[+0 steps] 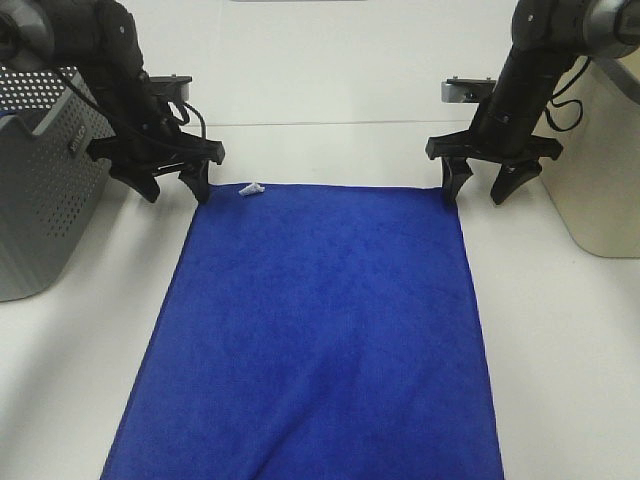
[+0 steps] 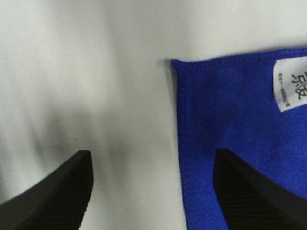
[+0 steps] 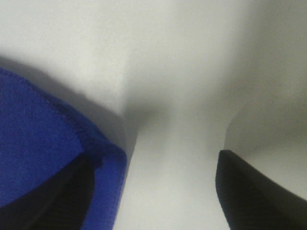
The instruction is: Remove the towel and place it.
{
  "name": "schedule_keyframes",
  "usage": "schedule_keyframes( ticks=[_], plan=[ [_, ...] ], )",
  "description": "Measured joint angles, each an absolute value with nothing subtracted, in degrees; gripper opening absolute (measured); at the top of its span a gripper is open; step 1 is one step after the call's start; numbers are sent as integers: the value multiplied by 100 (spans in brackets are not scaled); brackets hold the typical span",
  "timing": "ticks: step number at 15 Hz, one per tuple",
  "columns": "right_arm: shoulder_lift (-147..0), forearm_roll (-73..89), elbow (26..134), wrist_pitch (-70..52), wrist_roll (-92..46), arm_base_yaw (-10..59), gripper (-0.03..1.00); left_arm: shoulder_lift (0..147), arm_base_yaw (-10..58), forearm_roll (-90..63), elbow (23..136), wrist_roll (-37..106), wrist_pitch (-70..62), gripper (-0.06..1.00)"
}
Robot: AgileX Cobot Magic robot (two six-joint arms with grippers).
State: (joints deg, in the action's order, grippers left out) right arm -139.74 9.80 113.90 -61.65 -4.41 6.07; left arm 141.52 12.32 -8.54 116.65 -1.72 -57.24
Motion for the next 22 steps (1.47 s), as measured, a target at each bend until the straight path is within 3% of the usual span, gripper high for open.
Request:
schedule_keyframes(
  ticks=[16, 22],
  plan=[
    [-14204, 1346, 11471, -5930, -447, 521, 70, 14341, 1238, -1238, 11711, 0, -5426, 67],
    [-14227, 1387, 11476, -5712, -584, 877, 70, 14536, 1610, -1604, 11929, 143, -5053, 64]
  ],
)
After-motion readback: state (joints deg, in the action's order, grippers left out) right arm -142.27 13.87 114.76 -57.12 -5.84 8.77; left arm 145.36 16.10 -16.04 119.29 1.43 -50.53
